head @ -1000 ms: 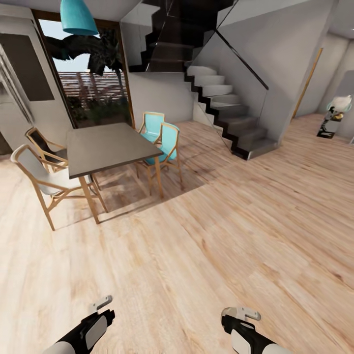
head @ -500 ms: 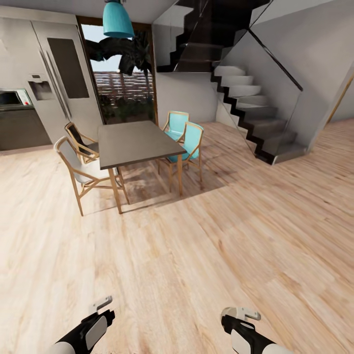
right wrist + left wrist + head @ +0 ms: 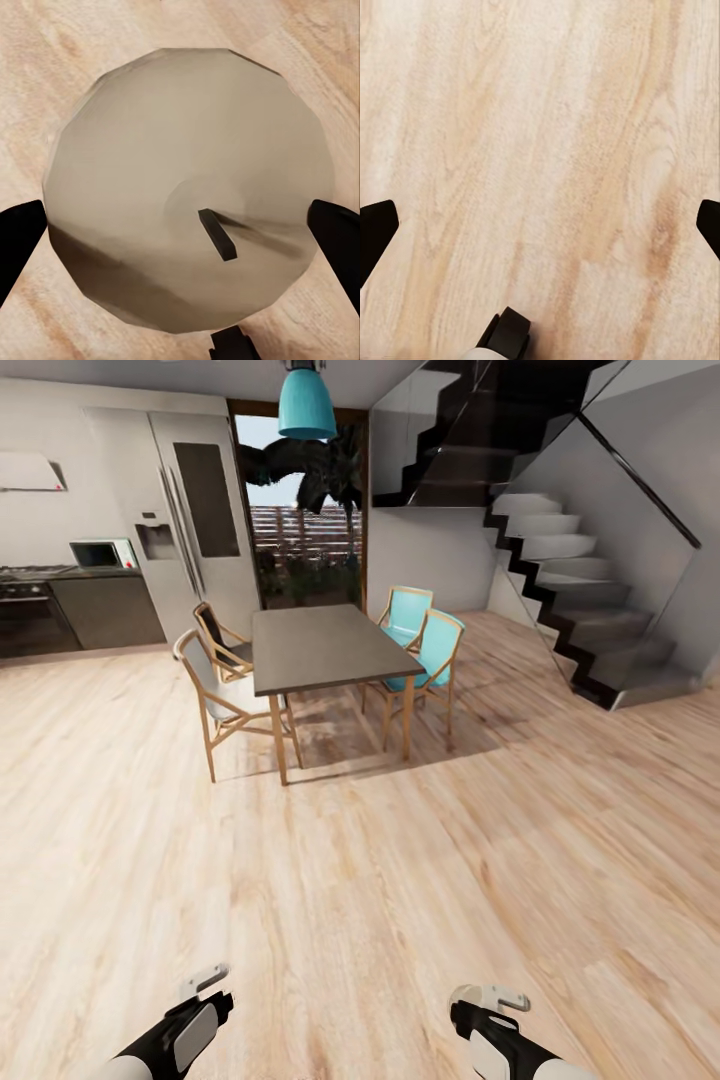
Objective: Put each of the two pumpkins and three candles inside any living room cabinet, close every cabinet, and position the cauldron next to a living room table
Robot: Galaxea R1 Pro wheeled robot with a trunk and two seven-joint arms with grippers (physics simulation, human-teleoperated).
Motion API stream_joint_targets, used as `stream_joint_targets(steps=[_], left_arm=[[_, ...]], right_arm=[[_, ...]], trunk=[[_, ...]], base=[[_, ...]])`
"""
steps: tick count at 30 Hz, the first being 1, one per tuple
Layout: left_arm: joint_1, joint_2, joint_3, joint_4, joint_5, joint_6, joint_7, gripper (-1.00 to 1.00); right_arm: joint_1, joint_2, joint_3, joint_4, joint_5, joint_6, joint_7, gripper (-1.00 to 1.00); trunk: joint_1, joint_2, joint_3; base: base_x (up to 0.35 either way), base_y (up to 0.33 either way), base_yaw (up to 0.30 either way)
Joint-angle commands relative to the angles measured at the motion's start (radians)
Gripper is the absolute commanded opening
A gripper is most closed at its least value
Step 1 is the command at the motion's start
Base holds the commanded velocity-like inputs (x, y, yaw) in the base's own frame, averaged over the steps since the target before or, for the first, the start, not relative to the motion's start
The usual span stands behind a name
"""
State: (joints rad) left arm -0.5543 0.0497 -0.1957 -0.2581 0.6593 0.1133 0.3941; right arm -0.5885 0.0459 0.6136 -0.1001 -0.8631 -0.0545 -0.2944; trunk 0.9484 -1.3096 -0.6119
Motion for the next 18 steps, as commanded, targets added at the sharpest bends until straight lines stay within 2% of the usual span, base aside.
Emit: stream_joint_targets(steps=[1,18], left_arm=[[0.000,0.001,-0.008,-0.003,0.005,0.006,0.007,1.00],[0.000,-0.004,-0.009,-0.001,0.006,0.006,0.006,1.00]], right_arm=[[-0.001,0.000,0.009,0.000,-0.009,-0.004,-0.003,-1.00],[-0.001,0.000,0.009,-0.001,-0.009,-0.003,-0.003,-1.00]], trunk=[[0.000,0.000,-0.001],[0.000,0.000,-0.001]], base=[[0.000,0.000,0.291],[0.000,0.000,0.291]])
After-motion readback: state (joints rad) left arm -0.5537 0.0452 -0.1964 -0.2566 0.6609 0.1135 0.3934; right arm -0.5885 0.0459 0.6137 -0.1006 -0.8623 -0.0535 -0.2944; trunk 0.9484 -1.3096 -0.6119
